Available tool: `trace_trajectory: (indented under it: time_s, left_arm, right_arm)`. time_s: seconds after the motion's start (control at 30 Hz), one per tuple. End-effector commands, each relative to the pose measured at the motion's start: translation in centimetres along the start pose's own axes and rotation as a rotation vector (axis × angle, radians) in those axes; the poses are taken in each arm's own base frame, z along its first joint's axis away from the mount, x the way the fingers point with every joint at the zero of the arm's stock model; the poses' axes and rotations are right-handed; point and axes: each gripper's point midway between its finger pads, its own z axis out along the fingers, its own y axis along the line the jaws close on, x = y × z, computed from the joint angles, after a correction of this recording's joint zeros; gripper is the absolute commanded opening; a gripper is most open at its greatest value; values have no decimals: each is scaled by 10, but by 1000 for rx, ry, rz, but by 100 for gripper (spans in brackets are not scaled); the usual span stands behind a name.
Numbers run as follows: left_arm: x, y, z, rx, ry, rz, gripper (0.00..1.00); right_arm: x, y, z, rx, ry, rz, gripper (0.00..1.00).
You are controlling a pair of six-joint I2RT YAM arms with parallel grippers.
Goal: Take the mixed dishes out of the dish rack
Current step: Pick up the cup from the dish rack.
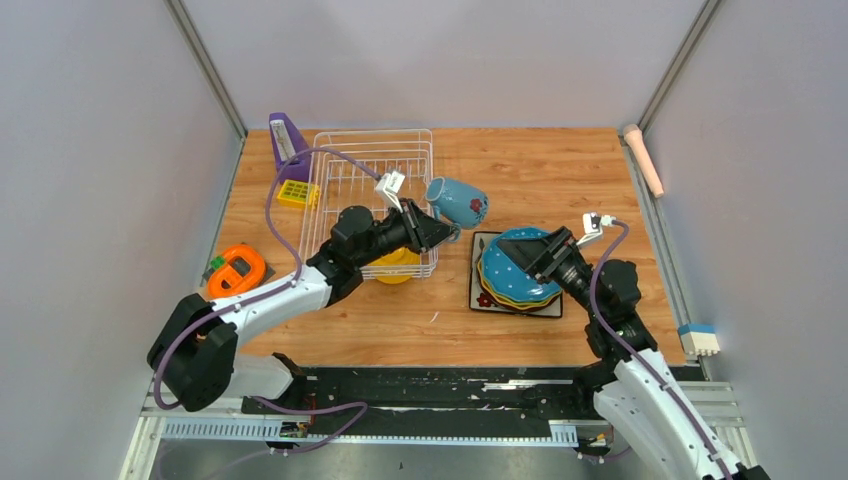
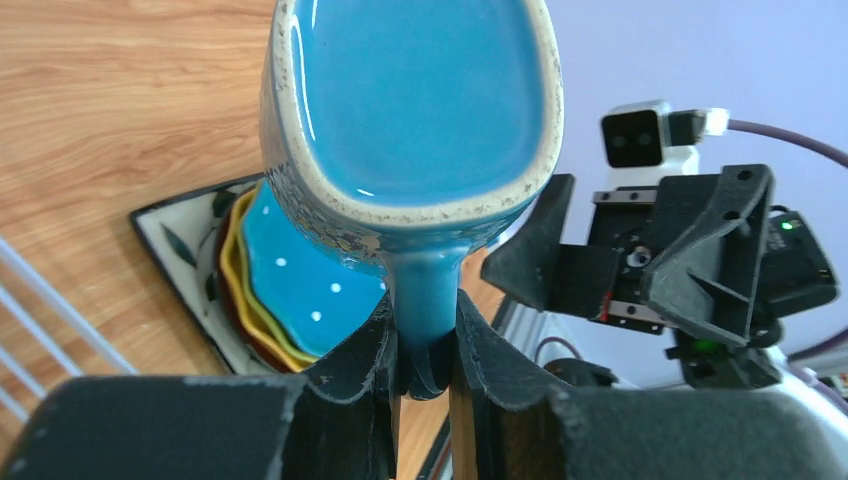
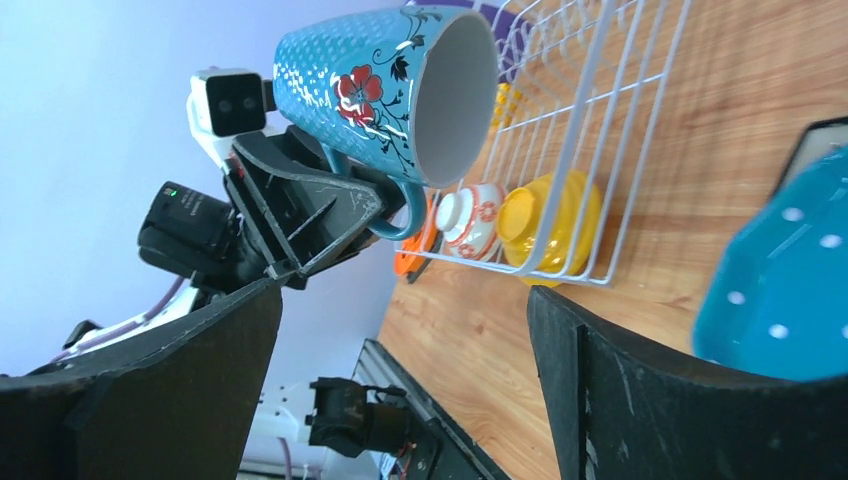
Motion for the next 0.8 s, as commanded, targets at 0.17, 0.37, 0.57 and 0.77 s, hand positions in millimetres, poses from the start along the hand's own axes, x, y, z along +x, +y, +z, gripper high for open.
trace_trajectory:
  time_s: [0.17, 0.37, 0.57, 0.77]
  left_arm:
    - [-32, -52, -10, 206, -149, -119, 0]
    - [-23, -60, -10, 246, -123, -198, 0]
    - [-9, -66, -7, 262, -93, -265, 0]
    - [-3, -65, -8, 263, -80, -295, 0]
  right_arm:
    - [-7, 55, 20, -211, -25, -81, 87]
    - [-6, 62, 40, -216, -28, -124, 84]
    - [-13, 66, 58, -202, -58, -172, 81]
    - [-17, 72, 63, -208, -78, -197, 76]
